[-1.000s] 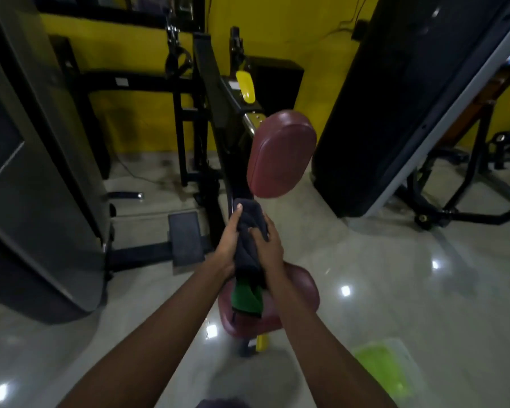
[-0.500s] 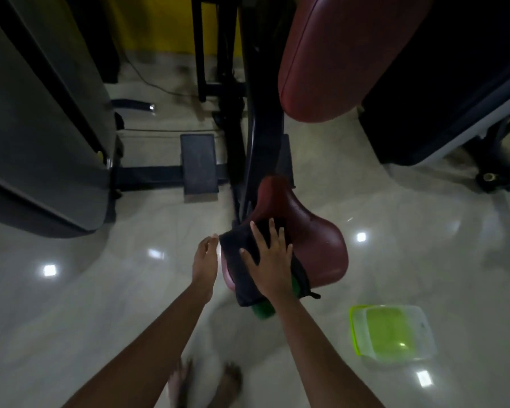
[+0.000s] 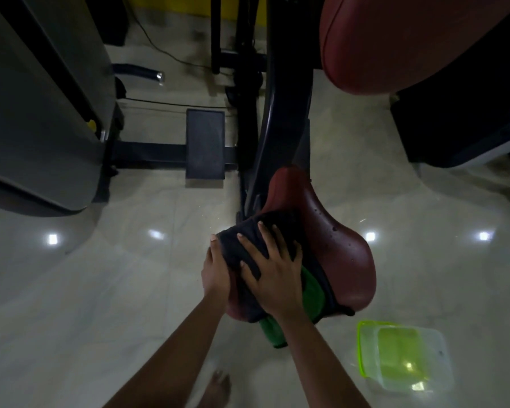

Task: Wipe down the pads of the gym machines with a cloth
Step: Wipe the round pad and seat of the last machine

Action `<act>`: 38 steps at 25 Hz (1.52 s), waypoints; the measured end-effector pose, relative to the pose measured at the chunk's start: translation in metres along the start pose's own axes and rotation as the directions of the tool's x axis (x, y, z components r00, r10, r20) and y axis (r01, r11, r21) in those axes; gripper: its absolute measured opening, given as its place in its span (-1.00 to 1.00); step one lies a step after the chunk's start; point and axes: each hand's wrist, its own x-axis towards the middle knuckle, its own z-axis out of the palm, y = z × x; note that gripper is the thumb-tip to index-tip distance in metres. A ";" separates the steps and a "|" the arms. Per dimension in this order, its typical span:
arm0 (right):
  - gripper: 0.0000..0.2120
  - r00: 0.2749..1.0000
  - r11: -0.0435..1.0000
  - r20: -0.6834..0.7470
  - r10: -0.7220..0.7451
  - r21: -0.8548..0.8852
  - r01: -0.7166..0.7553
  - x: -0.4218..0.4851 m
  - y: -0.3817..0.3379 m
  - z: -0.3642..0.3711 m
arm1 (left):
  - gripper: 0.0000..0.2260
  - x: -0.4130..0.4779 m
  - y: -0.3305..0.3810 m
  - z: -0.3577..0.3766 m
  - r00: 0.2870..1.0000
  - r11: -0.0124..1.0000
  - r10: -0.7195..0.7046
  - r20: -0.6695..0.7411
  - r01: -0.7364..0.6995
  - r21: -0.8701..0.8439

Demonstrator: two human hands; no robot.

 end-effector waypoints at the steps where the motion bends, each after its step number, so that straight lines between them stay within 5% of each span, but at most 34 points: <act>1: -0.56 1.000 1.000 -0.015 0.006 0.010 -0.006 0.009 0.009 -0.001 | -0.39 -0.002 0.002 0.005 0.997 0.996 0.062 -0.039 -0.059 0.073; 4: -0.57 0.995 0.999 -0.091 0.046 0.022 -0.045 0.046 0.040 0.001 | -0.46 -0.007 0.000 0.014 0.956 0.921 0.261 -0.134 -0.205 0.332; 8: -0.54 0.981 0.987 -0.116 0.158 0.032 -0.155 0.076 0.051 -0.004 | -0.49 0.002 -0.010 0.015 0.923 0.878 0.346 -0.168 -0.255 0.404; 12: -0.49 0.998 0.998 -0.024 -0.050 -0.049 0.049 0.019 0.012 -0.001 | -0.50 0.003 -0.011 0.014 0.912 0.851 0.379 -0.156 -0.277 0.446; 16: -0.55 0.970 0.970 0.015 -0.243 0.007 0.243 0.068 0.034 -0.001 | -0.56 0.005 -0.011 0.014 0.903 0.836 0.401 -0.152 -0.293 0.464; 24: -0.49 0.994 0.992 -0.037 0.101 0.079 -0.097 0.104 0.070 -0.014 | -0.56 0.003 -0.010 0.017 0.892 0.819 0.421 -0.161 -0.298 0.491; 29: -0.42 0.883 0.888 -0.097 0.459 0.074 -0.453 0.033 0.062 -0.008 | -0.55 0.004 -0.009 0.016 0.889 0.812 0.426 -0.166 -0.295 0.504; 31: -0.43 0.860 0.865 -0.097 0.501 0.021 -0.501 0.005 0.031 -0.006 | -0.54 0.003 -0.009 0.017 0.891 0.802 0.427 -0.155 -0.294 0.519; 35: -0.44 0.931 0.932 -0.018 0.364 0.003 -0.364 -0.044 0.022 -0.010 | -0.44 0.003 -0.004 0.011 0.927 0.783 0.368 -0.076 -0.265 0.562; 38: -0.45 0.898 0.901 -0.073 0.433 0.003 -0.434 -0.047 0.063 -0.014 | -0.38 0.010 0.017 0.013 0.892 0.550 0.444 0.085 -0.346 0.760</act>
